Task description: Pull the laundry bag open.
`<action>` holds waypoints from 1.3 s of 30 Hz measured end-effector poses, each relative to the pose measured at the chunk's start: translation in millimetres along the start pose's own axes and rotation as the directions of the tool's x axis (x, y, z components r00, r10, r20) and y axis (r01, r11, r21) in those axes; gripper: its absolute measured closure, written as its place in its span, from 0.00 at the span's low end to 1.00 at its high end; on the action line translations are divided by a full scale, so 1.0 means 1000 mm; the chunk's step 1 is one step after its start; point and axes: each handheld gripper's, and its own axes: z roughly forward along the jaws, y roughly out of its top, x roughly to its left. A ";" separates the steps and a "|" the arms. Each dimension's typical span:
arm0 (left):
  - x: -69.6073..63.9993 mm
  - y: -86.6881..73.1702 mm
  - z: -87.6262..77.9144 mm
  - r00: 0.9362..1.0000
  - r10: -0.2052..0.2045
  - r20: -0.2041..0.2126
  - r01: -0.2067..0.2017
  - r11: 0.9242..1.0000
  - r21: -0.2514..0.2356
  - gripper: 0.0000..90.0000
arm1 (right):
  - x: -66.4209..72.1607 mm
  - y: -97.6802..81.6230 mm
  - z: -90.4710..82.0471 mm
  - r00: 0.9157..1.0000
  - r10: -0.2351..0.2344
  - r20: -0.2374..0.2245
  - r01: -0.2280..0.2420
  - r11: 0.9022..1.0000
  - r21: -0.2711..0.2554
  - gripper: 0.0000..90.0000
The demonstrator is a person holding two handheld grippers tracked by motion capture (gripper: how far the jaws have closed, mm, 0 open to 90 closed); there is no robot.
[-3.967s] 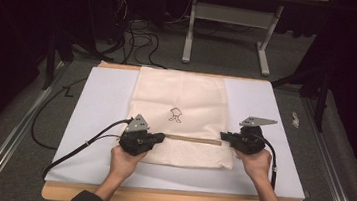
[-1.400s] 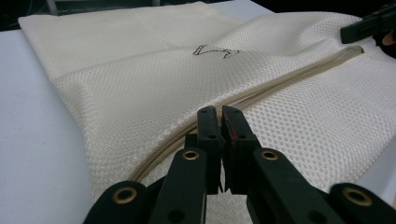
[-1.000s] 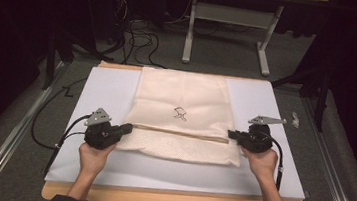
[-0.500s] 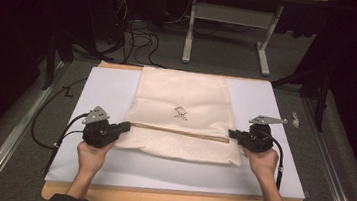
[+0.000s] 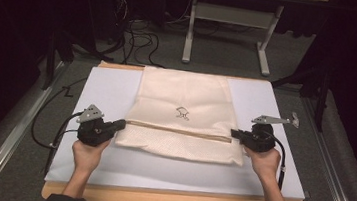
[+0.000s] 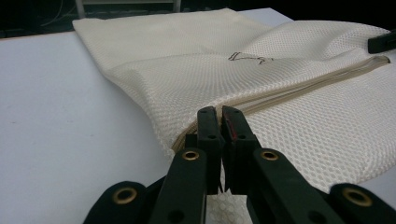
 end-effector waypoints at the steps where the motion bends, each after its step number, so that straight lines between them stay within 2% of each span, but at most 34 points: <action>1: 0.000 0.000 0.000 1.000 0.000 0.000 0.000 1.000 0.001 0.97 | -0.001 0.000 0.000 1.000 -0.002 0.000 0.002 1.000 0.001 0.98; 9: 0.002 0.000 -0.002 1.000 -0.003 -0.015 0.003 1.000 0.006 0.97 | -0.003 0.001 -0.004 1.000 -0.001 0.009 0.001 1.000 -0.004 0.98; 15: 0.002 0.000 0.000 1.000 -0.004 -0.009 0.004 1.000 0.018 0.97 | -0.007 0.000 -0.008 1.000 -0.005 0.020 0.005 1.000 -0.004 0.98; 18: -0.001 0.000 0.000 0.999 0.012 -0.034 -0.011 0.999 0.037 0.97 | -0.007 0.001 -0.011 1.000 -0.002 0.030 0.002 1.000 -0.004 0.99; 21: -0.002 -0.003 0.000 0.999 0.028 -0.041 -0.026 0.998 0.050 0.97 | -0.007 0.000 -0.013 0.999 -0.009 0.035 0.009 1.000 -0.002 0.99; 32: -0.001 -0.004 0.003 1.000 0.008 -0.015 -0.007 0.999 0.052 0.97 | -0.004 0.000 -0.017 0.999 -0.004 0.036 0.004 1.000 -0.006 0.98; 34: -0.003 -0.004 0.005 1.000 0.017 -0.013 -0.016 0.998 0.059 0.97 | -0.004 0.001 -0.016 0.999 -0.010 0.040 0.010 1.000 0.003 0.98; 39: -0.007 -0.007 0.005 0.999 0.038 -0.011 -0.037 0.996 0.076 0.97 | -0.009 -0.004 -0.015 1.000 0.025 0.011 -0.025 1.000 0.010 0.98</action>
